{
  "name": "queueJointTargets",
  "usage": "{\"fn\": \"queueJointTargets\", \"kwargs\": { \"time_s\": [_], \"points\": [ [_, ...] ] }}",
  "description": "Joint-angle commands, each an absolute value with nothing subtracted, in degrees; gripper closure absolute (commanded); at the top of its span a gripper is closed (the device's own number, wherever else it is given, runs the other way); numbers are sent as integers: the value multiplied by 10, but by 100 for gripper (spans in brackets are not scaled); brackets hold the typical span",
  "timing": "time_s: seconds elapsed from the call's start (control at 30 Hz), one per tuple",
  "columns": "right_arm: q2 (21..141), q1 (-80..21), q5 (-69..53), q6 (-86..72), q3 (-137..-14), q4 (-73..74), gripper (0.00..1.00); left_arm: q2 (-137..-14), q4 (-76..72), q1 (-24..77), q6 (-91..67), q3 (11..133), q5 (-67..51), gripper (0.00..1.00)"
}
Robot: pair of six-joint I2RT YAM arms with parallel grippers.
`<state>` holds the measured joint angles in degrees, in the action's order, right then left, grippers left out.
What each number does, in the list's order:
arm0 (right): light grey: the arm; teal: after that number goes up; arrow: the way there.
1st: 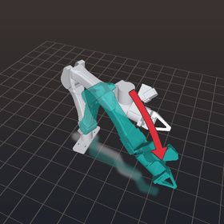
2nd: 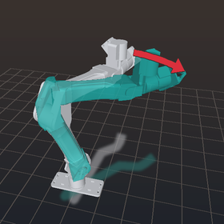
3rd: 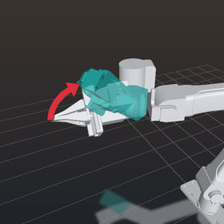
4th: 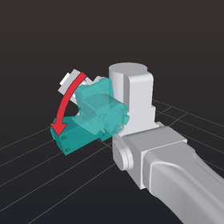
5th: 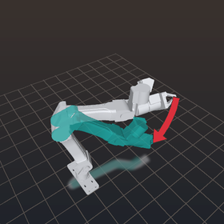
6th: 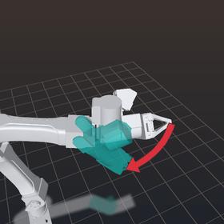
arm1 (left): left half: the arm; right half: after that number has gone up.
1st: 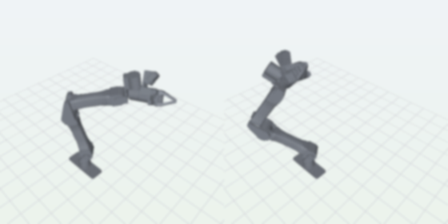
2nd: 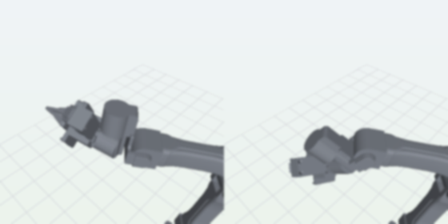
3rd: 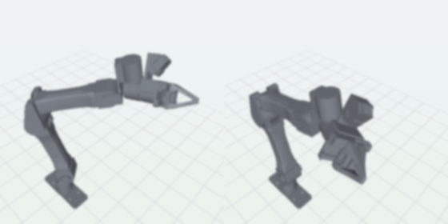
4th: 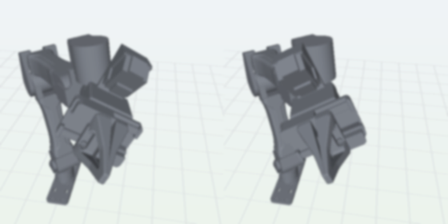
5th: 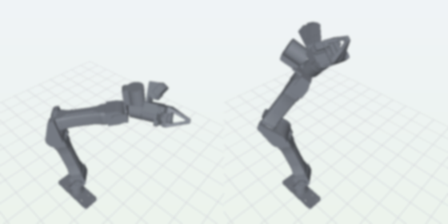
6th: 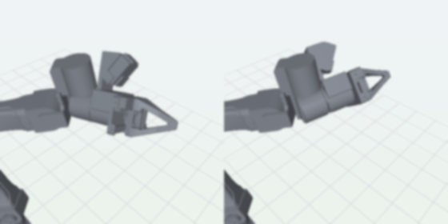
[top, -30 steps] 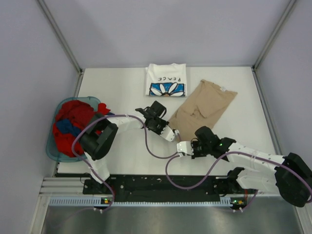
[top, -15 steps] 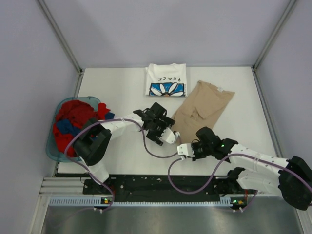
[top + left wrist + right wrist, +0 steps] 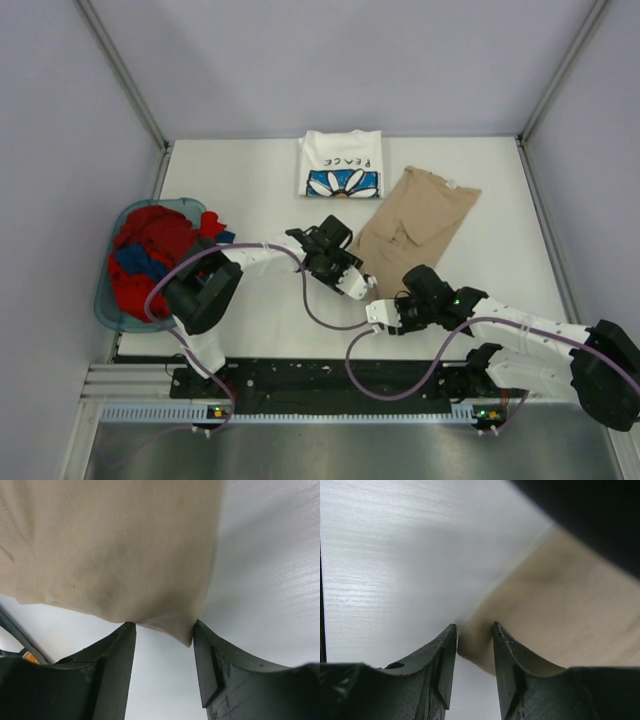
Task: Fold and stack the t-shirts
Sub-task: Grab one side of the 2/3 rectangular tshirt with both arms
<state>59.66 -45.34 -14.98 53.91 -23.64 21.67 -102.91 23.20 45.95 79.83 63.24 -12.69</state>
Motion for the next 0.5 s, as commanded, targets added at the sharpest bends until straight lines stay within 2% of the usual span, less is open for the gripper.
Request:
{"fn": "queueJointTargets", "kwargs": {
  "time_s": [0.0,0.07,0.17,0.27,0.47],
  "points": [
    [613,-465,-126,529,-233,215,64,-1054,258,466,797,652,-142,51],
    [623,-465,-112,525,-236,208,65,-1059,268,466,788,659,-140,66],
    [635,-467,-101,510,-244,209,85,-1065,297,467,768,678,-134,100],
    [640,-469,-104,491,-261,228,100,-1060,332,467,739,699,-129,100],
    [662,-492,-83,331,-382,329,100,-985,380,467,698,680,-129,100]
  ]
}}
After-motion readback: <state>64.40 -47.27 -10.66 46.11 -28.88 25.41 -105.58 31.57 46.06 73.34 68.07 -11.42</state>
